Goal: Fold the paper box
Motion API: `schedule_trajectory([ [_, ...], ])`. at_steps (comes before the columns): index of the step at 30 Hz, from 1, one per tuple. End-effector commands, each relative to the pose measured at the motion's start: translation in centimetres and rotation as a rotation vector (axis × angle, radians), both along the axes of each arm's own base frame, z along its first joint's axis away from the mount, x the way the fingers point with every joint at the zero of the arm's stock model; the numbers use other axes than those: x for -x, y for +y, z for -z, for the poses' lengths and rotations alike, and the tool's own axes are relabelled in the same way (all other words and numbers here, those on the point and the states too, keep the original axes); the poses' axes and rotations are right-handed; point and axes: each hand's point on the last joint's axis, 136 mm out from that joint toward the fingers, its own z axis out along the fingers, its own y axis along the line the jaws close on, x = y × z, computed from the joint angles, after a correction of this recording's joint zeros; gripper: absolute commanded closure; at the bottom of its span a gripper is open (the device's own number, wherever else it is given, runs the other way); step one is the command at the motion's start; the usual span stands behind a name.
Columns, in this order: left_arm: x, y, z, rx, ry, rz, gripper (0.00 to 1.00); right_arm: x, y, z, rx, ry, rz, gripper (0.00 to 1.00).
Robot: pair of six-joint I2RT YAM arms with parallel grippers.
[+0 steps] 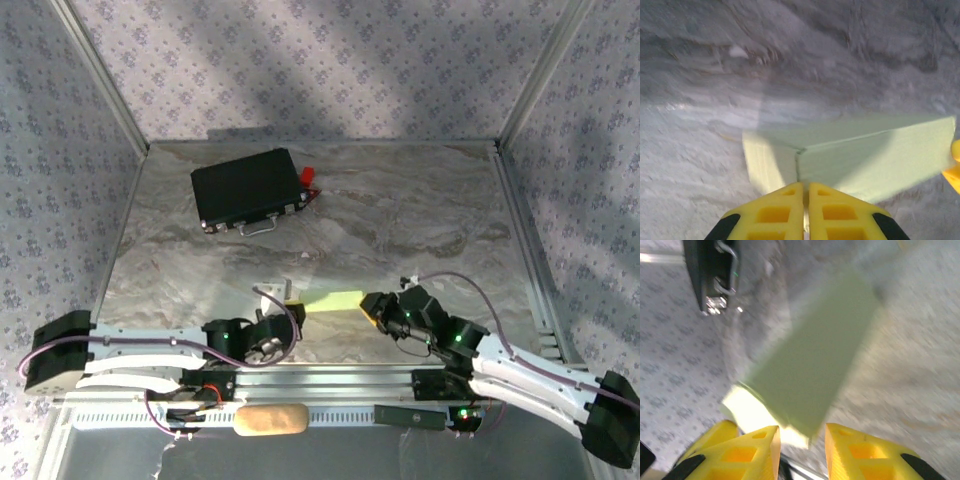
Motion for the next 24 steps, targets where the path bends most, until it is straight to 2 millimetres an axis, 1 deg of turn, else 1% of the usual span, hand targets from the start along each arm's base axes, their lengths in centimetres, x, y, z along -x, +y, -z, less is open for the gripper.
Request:
schedule_trajectory([
  [1,1.8,-0.1,3.0,-0.089,0.065,0.05,0.92,3.0,-2.5,5.3,0.16,0.124,-0.028,0.69],
  [4,2.2,-0.2,3.3,-0.086,0.069,0.039,0.92,3.3,-3.1,5.5,0.173,0.131,-0.013,0.69],
  [7,2.2,-0.2,3.4,-0.075,0.078,0.033,0.92,3.0,-3.3,5.6,0.164,0.116,0.004,0.68],
  [9,2.1,-0.2,2.6,-0.066,0.065,0.025,0.92,2.6,-3.4,5.2,0.154,0.117,0.013,0.68],
  [10,1.9,-0.1,2.0,-0.062,0.06,0.018,0.91,2.3,-3.5,4.7,0.159,0.106,0.015,0.68],
  [11,1.6,0.1,1.1,-0.05,0.055,0.011,0.9,2.0,-3.8,4.1,0.185,0.09,0.01,0.65],
  [12,1.3,0.5,0.4,-0.042,0.063,-0.001,0.87,1.8,-4.3,3.3,0.219,0.078,0.003,0.58],
  [13,0.7,1.0,-0.2,-0.03,0.076,-0.017,0.84,1.4,-4.9,2.6,0.248,0.065,0.008,0.47],
  [14,0.0,1.5,-0.7,-0.007,0.1,-0.029,0.78,0.6,-5.6,1.3,0.279,0.024,0.016,0.32],
  [15,-0.8,2.2,-1.5,0.031,0.124,-0.038,0.72,-0.5,-6.1,-0.5,0.298,-0.027,0.026,0.02],
  [16,-1.7,3.0,-2.2,0.059,0.132,-0.047,0.54,-1.4,-6.9,-1.8,0.33,-0.064,0.047,0.01],
  [17,-2.5,4.0,-3.3,0.095,0.133,-0.055,0.04,-2.6,-8.2,-3.3,0.381,-0.111,0.077,0.01],
  [18,-3.8,5.6,-4.5,0.124,0.126,-0.091,0.0,-3.7,-9.7,-4.6,0.453,-0.143,0.112,0.01],
  [20,-5.5,8.9,-7.4,0.154,0.068,-0.155,0.0,-5.7,-12.9,-7.0,0.58,-0.192,0.212,0.01],
  [21,-6.4,11.2,-8.8,0.153,0.026,-0.213,0.0,-6.6,-14.8,-8.1,0.666,-0.217,0.268,0.01],
  [23,-7.5,14.8,-11.5,0.143,-0.079,-0.297,0.0,-7.8,-18.6,-9.8,0.818,-0.228,0.41,0.01],
  [24,-7.9,17.0,-12.3,0.117,-0.118,-0.371,0.0,-8.5,-20.4,-10.6,0.896,-0.257,0.476,0.01],
])
